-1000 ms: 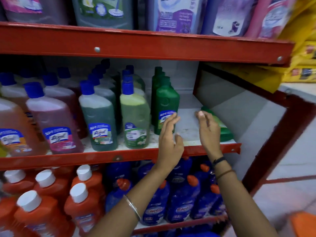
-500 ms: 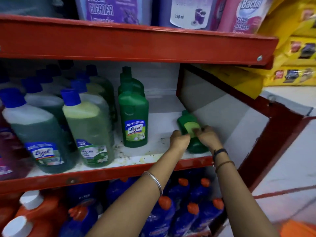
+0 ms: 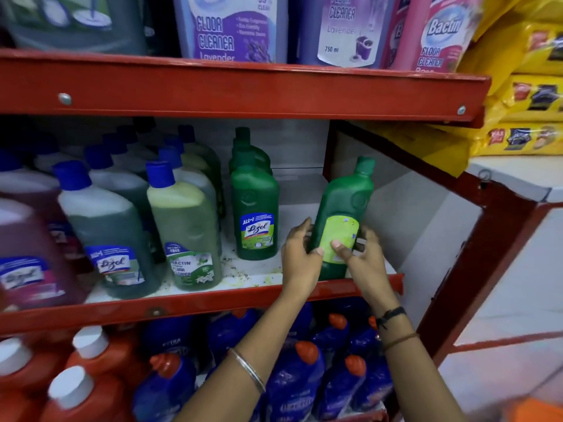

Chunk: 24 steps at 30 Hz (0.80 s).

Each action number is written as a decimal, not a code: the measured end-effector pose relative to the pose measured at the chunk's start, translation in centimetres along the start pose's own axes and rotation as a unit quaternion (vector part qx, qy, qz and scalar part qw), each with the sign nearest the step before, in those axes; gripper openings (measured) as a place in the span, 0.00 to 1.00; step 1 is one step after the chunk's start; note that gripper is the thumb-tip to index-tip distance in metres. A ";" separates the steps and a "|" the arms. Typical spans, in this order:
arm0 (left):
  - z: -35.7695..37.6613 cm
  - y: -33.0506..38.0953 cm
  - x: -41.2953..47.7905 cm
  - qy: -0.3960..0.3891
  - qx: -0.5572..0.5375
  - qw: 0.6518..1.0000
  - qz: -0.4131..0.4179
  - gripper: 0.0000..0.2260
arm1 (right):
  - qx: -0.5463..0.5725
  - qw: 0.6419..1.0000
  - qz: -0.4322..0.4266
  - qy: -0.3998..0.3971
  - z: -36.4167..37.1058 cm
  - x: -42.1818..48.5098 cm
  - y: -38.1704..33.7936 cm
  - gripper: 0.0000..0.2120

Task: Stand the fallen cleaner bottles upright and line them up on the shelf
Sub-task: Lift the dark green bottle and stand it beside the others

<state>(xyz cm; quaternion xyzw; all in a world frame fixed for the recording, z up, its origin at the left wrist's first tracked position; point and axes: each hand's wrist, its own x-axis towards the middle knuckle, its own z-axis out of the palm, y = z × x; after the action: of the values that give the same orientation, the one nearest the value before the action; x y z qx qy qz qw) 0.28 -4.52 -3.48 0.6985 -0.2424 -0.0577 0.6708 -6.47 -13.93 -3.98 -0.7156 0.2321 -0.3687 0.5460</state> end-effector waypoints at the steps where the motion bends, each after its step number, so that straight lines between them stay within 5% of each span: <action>1: -0.8 0.0 -0.3 0.009 0.003 1.000 0.013 0.30 | 0.002 1.000 -0.011 -0.002 0.6 -0.7 -0.3 0.23; 11: -9.2 -1.2 -2.7 0.108 0.015 0.992 0.062 0.29 | 0.010 0.994 -0.092 -0.060 8.0 -4.8 -2.3 0.26; 24: -11.3 -1.4 -6.0 0.062 0.059 0.995 0.052 0.30 | -0.048 0.991 -0.123 -0.028 9.0 -7.2 -2.3 0.30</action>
<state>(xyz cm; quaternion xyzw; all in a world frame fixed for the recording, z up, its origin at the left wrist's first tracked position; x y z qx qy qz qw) -0.02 8.25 -5.27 0.7258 -0.2389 0.0351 0.6441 -4.09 -2.51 -4.94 -0.7743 0.1443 -0.4013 0.4676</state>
